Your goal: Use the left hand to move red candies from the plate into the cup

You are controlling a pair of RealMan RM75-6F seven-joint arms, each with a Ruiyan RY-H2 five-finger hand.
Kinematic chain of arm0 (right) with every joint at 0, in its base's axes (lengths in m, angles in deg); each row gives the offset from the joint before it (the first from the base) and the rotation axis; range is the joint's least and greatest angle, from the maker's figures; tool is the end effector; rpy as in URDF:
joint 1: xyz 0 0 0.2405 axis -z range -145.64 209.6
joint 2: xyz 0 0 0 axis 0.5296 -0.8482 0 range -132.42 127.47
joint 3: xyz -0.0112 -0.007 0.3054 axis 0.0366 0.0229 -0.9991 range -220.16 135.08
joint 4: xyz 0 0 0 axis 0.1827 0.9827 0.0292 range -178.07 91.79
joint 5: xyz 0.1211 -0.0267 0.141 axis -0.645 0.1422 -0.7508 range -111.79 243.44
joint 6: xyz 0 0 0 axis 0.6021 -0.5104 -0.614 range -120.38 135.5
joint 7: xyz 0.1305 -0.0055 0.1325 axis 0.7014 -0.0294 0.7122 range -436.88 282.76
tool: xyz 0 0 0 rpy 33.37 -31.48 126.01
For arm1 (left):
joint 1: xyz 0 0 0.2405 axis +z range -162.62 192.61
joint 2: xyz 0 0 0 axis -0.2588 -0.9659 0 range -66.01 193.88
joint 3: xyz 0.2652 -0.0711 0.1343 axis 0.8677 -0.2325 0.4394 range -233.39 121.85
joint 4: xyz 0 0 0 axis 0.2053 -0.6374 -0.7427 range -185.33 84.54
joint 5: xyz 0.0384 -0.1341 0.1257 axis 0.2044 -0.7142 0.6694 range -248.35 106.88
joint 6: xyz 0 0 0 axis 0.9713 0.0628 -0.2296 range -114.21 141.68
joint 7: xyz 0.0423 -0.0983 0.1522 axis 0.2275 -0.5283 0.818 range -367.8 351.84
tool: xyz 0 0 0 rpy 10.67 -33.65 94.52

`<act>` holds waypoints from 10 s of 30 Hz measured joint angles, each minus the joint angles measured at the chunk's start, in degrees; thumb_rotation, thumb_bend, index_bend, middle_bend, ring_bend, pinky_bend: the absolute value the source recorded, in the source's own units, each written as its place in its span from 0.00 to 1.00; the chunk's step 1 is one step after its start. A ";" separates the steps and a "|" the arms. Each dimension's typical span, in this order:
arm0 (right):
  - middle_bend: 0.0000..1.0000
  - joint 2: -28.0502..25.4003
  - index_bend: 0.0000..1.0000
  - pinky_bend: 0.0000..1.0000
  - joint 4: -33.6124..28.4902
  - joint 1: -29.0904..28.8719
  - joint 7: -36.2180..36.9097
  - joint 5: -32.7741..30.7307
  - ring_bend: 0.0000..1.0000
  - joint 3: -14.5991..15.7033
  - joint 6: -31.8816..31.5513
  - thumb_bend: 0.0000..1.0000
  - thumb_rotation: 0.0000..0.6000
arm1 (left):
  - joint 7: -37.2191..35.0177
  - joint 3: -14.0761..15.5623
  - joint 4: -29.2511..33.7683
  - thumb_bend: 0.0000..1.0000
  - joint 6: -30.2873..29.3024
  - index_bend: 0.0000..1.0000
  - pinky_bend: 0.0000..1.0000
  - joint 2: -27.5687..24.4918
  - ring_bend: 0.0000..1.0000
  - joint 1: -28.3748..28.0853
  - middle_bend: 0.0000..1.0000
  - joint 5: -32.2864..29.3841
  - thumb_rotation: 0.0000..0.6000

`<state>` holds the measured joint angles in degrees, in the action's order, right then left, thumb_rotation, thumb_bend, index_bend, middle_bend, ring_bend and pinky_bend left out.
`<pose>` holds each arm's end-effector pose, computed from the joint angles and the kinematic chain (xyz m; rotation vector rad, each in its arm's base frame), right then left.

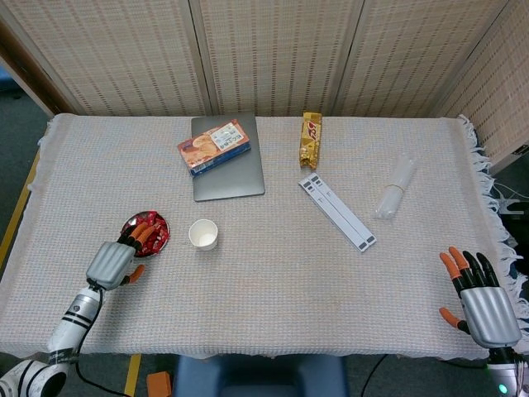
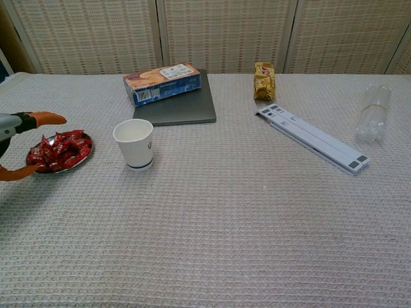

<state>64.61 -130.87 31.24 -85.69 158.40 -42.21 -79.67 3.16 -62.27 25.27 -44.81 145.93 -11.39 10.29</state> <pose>-0.3557 -0.1891 0.1769 1.5084 -0.7754 0.7674 -0.3034 0.3585 0.0483 -1.8040 -0.8279 -0.7423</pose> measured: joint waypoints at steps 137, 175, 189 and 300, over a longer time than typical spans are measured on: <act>0.00 -3.36 0.00 0.00 -2.28 0.32 3.27 -1.49 0.00 0.84 1.02 0.06 1.00 | 10.64 11.98 8.52 0.42 -20.95 0.29 1.00 3.87 0.57 1.36 0.44 7.20 1.00; 0.00 -6.06 0.00 0.00 -10.16 -1.79 0.88 -2.85 0.00 0.09 4.22 0.06 1.00 | 9.77 13.34 -8.71 0.39 -18.80 0.27 1.00 19.13 0.44 7.38 0.34 15.67 1.00; 0.00 -4.61 0.00 0.00 -4.57 -0.63 1.65 -2.03 0.00 1.28 3.18 0.06 1.00 | 9.38 10.87 -13.25 0.42 -18.26 0.55 1.00 22.26 0.58 6.51 0.59 15.04 1.00; 0.00 -2.51 0.00 0.00 -2.95 -0.81 0.55 -6.71 0.00 -0.64 4.47 0.06 1.00 | 6.27 -2.03 -5.98 0.40 -4.26 0.14 1.00 15.50 0.33 -11.83 0.19 -2.09 1.00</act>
<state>62.10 -133.82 30.43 -85.14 151.69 -42.85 -75.20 9.43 -64.30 19.29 -49.06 161.43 -23.22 8.20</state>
